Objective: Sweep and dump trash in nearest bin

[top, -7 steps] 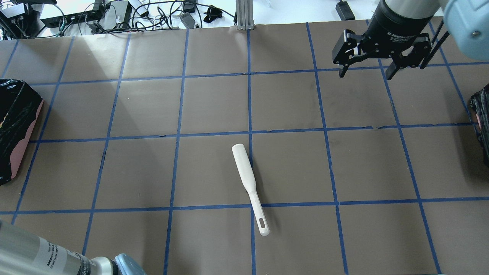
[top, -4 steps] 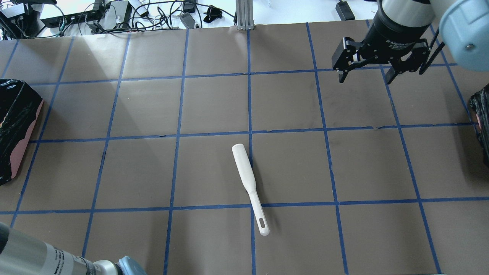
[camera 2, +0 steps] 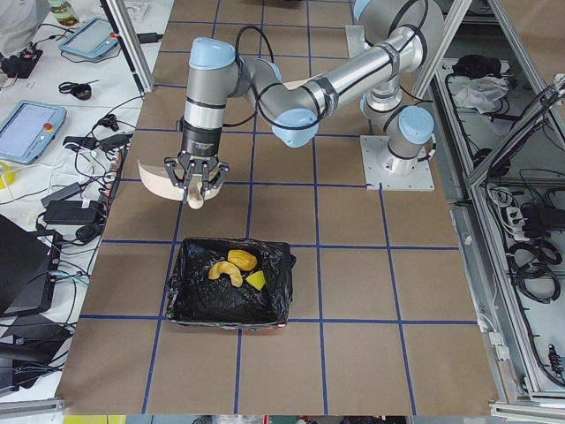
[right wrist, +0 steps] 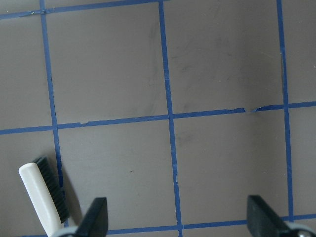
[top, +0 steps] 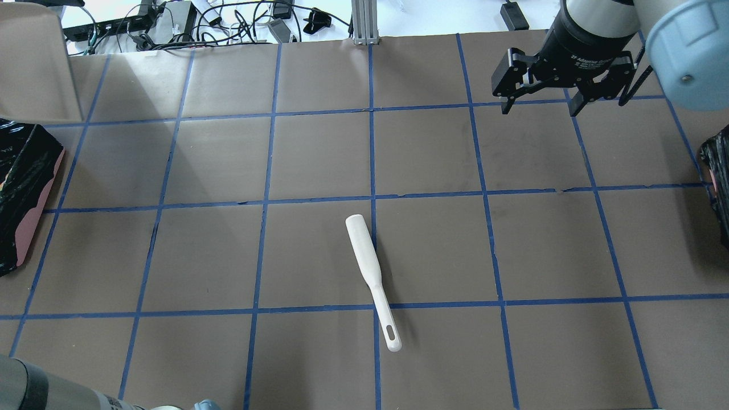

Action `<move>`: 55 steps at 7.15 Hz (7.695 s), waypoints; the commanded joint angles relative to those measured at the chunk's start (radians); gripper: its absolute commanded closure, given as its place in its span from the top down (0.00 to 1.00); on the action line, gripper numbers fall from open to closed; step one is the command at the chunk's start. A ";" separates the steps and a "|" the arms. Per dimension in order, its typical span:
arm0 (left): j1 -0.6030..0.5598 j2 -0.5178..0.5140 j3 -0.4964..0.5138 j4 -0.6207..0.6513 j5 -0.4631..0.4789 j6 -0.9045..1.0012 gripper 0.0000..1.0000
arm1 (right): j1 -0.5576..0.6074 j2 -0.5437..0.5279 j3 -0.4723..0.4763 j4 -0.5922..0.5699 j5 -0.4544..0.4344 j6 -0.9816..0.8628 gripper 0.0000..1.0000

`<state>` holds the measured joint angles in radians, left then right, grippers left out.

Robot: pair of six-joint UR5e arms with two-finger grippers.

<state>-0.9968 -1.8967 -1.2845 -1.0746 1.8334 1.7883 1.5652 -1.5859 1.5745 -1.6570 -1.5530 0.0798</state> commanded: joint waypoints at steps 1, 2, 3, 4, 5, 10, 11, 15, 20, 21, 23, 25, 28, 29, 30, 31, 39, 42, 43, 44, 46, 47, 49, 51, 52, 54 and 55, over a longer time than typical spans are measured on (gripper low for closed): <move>-0.141 0.008 -0.003 -0.167 -0.059 -0.457 0.00 | 0.001 0.007 0.001 -0.001 0.001 0.000 1.00; -0.219 0.010 -0.007 -0.221 -0.069 -0.666 0.00 | 0.001 0.010 0.001 -0.001 0.001 0.003 1.00; -0.302 0.014 -0.019 -0.247 -0.127 -0.889 0.00 | 0.001 0.009 -0.001 -0.001 0.001 0.008 1.00; -0.391 0.007 -0.029 -0.266 -0.132 -1.090 0.00 | 0.001 0.000 -0.001 -0.001 0.001 0.005 1.00; -0.483 -0.001 -0.047 -0.266 -0.147 -1.277 0.00 | 0.001 0.010 0.001 -0.003 -0.001 0.014 1.00; -0.805 -0.087 -0.128 -0.278 -0.299 -1.771 0.00 | 0.001 0.010 -0.001 -0.015 0.001 0.014 1.00; -0.848 -0.105 -0.128 -0.315 -0.330 -1.803 0.00 | 0.001 0.012 -0.001 -0.017 0.001 0.014 1.00; -0.927 -0.142 -0.167 -0.347 -0.338 -1.857 0.00 | 0.001 0.001 -0.001 -0.015 0.004 0.014 1.00; -0.925 -0.180 -0.167 -0.321 -0.336 -1.949 0.00 | 0.001 0.001 -0.001 -0.017 0.004 0.014 1.00; -0.925 -0.186 -0.167 -0.318 -0.332 -1.951 0.00 | 0.001 0.001 -0.001 -0.015 0.004 0.014 1.00; -0.925 -0.200 -0.167 -0.274 -0.327 -1.948 0.00 | 0.001 0.000 -0.001 -0.015 0.005 0.014 1.00; -0.925 -0.219 -0.167 -0.248 -0.329 -1.978 0.00 | 0.001 0.000 -0.001 -0.015 0.004 0.014 1.00; -0.925 -0.219 -0.167 -0.249 -0.339 -2.067 0.00 | 0.001 0.003 -0.001 -0.015 0.004 0.014 1.00; -0.927 -0.220 -0.168 -0.249 -0.339 -2.086 0.00 | 0.001 0.003 -0.001 -0.015 0.004 0.014 1.00; -0.928 -0.220 -0.174 -0.248 -0.339 -2.086 0.00 | 0.001 0.006 -0.001 -0.015 0.004 0.014 1.00; -0.930 -0.222 -0.176 -0.246 -0.339 -2.083 0.00 | 0.001 0.007 -0.001 -0.015 0.004 0.014 1.00; -0.958 -0.165 -0.155 -0.243 -0.368 -2.090 1.00 | 0.001 0.010 -0.001 -0.015 0.004 0.014 1.00; -0.787 -0.066 -0.144 -0.255 -0.356 -2.052 1.00 | 0.001 0.010 -0.001 -0.015 0.004 0.014 1.00; -0.731 -0.014 -0.138 -0.258 -0.353 -1.955 1.00 | 0.001 0.012 0.001 -0.015 0.004 0.014 1.00; -0.680 0.045 -0.119 -0.295 -0.367 -1.887 1.00 | 0.001 0.014 -0.001 -0.015 0.004 0.014 1.00; -0.556 0.163 -0.058 -0.478 -0.353 -1.798 1.00 | 0.001 0.010 -0.001 -0.015 0.004 0.014 1.00; -0.468 0.198 -0.068 -0.507 -0.341 -1.719 1.00 | 0.001 0.010 0.001 -0.015 0.005 0.014 1.00; -0.442 0.250 -0.166 -0.533 -0.338 -1.657 1.00 | 0.001 0.014 0.001 -0.015 0.004 0.014 1.00; -0.447 0.275 -0.205 -0.533 -0.330 -1.675 1.00 | 0.001 0.012 0.001 -0.015 0.004 0.014 1.00; -0.447 0.280 -0.207 -0.531 -0.283 -1.679 1.00 | 0.001 0.014 0.001 -0.015 0.004 0.014 1.00; -0.463 0.283 -0.203 -0.531 -0.255 -1.689 1.00 | 0.001 0.014 0.001 -0.015 0.004 0.014 1.00; -0.489 0.272 -0.205 -0.531 -0.252 -1.737 1.00 | -0.001 0.014 0.001 -0.015 0.004 0.014 1.00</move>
<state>-1.4627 -1.6168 -1.4886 -1.6061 1.5749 0.0893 1.5659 -1.5725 1.5754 -1.6720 -1.5493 0.0936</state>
